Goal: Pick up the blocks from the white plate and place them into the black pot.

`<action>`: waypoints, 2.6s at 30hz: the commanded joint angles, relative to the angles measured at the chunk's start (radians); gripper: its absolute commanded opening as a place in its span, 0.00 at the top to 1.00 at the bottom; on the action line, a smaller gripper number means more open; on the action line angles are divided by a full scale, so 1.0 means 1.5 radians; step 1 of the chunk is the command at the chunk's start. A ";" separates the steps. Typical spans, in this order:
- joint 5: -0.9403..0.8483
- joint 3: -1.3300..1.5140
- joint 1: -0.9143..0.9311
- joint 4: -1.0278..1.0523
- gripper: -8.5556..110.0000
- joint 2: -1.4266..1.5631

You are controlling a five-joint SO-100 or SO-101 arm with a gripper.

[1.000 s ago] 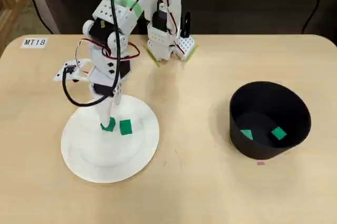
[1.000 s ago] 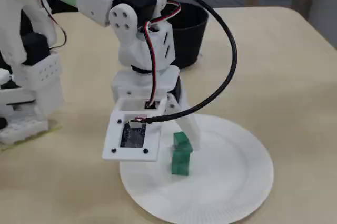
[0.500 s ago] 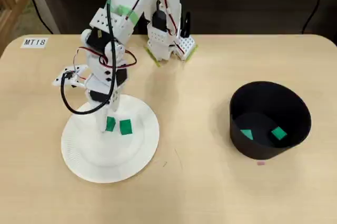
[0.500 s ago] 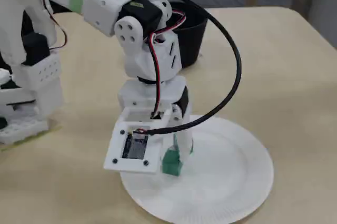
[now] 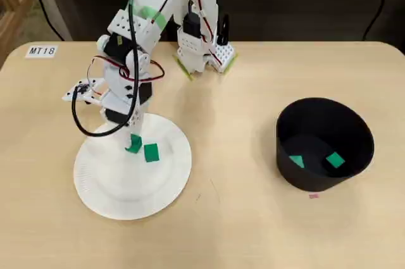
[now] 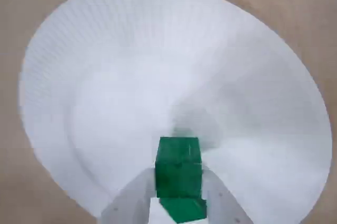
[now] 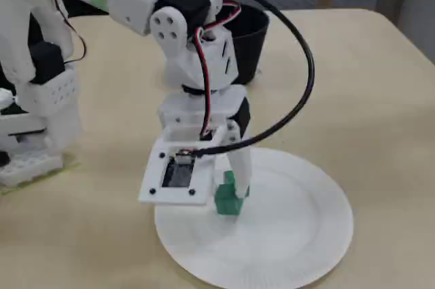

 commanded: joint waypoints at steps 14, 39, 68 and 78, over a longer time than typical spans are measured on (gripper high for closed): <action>0.265 -0.046 -0.332 0.017 0.95 0.335; 0.161 -0.055 -0.811 -0.130 0.95 0.183; 0.059 -0.191 -0.675 0.070 0.95 0.102; -0.106 -0.212 -0.299 0.186 0.95 0.108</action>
